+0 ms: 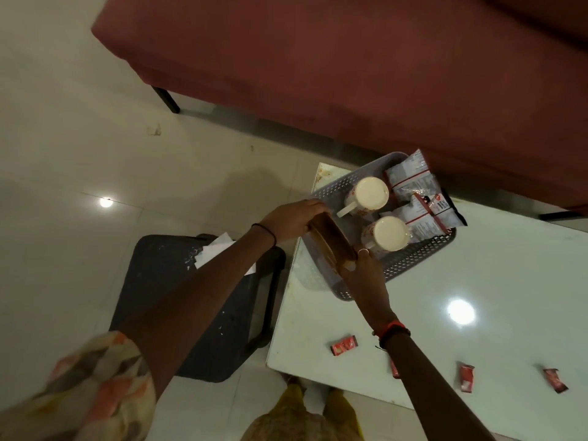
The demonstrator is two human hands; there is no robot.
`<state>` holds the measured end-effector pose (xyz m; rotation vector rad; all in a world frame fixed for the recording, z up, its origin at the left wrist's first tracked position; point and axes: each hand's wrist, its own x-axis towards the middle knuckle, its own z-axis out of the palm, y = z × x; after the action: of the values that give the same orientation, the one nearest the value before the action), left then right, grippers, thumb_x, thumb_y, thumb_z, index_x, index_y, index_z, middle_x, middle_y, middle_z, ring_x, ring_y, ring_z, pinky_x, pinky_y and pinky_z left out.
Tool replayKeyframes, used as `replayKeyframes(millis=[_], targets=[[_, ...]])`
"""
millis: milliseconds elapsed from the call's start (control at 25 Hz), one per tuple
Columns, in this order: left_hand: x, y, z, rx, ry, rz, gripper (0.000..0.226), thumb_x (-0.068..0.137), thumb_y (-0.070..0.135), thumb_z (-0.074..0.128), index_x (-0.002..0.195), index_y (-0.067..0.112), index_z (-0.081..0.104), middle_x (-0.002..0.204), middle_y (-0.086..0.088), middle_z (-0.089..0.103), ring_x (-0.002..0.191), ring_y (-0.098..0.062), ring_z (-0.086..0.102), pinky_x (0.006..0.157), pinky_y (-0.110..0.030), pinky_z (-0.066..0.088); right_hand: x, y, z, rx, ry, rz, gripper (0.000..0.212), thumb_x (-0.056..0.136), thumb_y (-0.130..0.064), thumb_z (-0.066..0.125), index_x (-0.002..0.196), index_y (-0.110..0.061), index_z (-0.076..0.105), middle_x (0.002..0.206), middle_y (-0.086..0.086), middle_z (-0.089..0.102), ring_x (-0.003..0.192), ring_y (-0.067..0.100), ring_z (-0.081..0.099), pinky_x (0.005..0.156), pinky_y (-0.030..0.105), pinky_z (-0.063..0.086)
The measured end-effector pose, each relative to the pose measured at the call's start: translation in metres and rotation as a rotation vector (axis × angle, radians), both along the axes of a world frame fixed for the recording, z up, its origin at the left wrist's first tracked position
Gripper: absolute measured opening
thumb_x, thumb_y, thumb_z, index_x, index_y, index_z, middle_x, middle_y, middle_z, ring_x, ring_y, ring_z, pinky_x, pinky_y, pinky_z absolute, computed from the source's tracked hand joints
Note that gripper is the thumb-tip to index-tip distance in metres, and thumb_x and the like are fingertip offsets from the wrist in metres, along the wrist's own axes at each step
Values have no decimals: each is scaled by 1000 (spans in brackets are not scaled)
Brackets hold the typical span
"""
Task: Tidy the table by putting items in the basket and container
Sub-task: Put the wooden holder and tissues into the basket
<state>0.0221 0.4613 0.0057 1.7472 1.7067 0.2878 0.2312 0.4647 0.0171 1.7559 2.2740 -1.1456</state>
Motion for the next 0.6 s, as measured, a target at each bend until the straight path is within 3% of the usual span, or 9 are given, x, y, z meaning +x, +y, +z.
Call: replayKeyframes(millis=[80, 320, 600], targets=[[10, 12, -13, -24, 35, -35, 52, 82, 3, 62, 129, 20, 48, 132, -6, 55, 115, -24, 57, 92, -33, 49, 4, 2, -9, -31, 3, -63, 29, 89, -16, 61, 108, 5, 56, 106, 24, 65, 95, 36, 64, 70, 28, 46], [22, 28, -46, -57, 110, -98, 54, 82, -6, 51, 130, 19, 47, 134, -5, 53, 120, -24, 53, 99, -37, 47, 3, 10, -34, -128, -38, -115, 29, 88, -11, 62, 110, 6, 54, 111, 24, 62, 100, 38, 62, 84, 45, 54], [31, 30, -67, -74, 90, -98, 55, 83, -7, 49, 133, 14, 45, 141, -10, 47, 119, -28, 54, 97, -37, 48, 8, 14, -50, -169, -27, -121, 31, 83, -8, 66, 109, 5, 54, 110, 22, 61, 100, 37, 61, 86, 46, 53]])
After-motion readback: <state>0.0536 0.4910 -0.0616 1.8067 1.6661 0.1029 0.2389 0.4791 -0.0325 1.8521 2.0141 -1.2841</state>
